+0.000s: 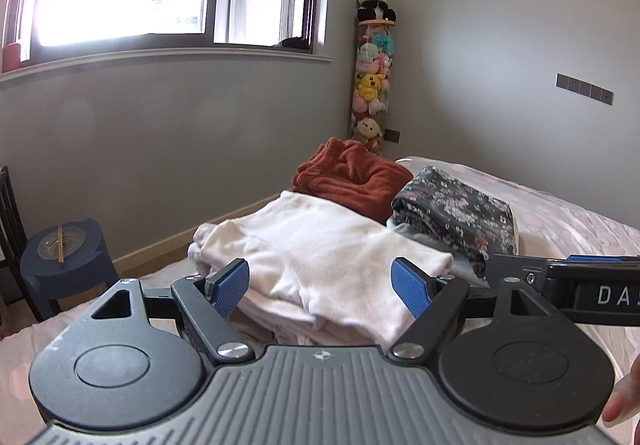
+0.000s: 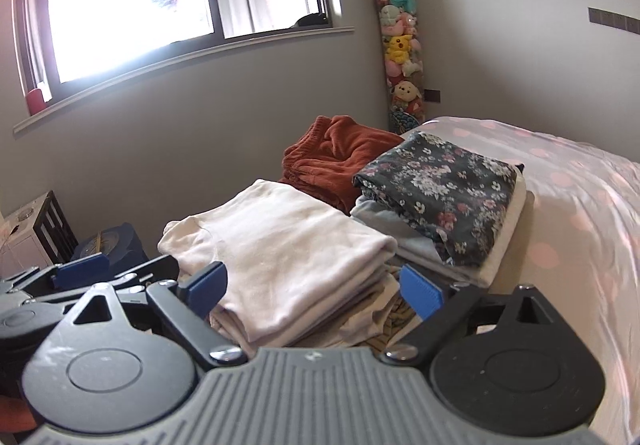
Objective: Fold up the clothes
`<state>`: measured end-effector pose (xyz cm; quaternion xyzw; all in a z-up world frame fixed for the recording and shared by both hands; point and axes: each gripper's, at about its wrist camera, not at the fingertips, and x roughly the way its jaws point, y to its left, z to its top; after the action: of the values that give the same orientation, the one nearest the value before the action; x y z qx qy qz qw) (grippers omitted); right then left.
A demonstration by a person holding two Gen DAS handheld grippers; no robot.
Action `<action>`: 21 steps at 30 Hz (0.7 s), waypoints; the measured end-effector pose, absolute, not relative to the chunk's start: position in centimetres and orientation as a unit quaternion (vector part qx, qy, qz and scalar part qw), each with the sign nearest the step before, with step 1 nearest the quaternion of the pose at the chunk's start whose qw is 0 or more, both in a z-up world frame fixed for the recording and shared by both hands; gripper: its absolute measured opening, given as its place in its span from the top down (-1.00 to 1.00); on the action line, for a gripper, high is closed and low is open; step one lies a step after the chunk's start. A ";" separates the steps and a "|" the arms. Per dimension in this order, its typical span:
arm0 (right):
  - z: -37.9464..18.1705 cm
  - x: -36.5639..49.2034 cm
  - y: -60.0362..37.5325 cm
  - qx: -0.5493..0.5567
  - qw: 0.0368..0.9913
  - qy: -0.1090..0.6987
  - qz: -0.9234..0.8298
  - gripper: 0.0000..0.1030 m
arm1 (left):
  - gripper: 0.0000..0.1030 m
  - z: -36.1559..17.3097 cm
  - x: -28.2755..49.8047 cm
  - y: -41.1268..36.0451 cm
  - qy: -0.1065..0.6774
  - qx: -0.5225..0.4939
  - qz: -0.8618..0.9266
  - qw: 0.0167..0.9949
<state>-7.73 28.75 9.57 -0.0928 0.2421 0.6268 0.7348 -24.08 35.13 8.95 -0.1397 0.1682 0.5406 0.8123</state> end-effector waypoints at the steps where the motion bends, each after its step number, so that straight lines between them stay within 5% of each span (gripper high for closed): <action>1: 9.3 -8.0 28.4 -0.096 0.740 0.238 0.622 -0.84 | -0.51 8.7 -24.2 34.9 0.168 -0.141 0.541 0.812; 21: 5.4 -12.5 22.9 -0.115 0.779 0.206 0.581 -0.84 | -0.51 5.3 -26.8 30.6 0.186 -0.124 0.550 0.804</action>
<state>-12.53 22.89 5.44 -0.1145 0.2058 0.5809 0.7791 -26.75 30.56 5.29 -0.1238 0.1857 0.5504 0.8045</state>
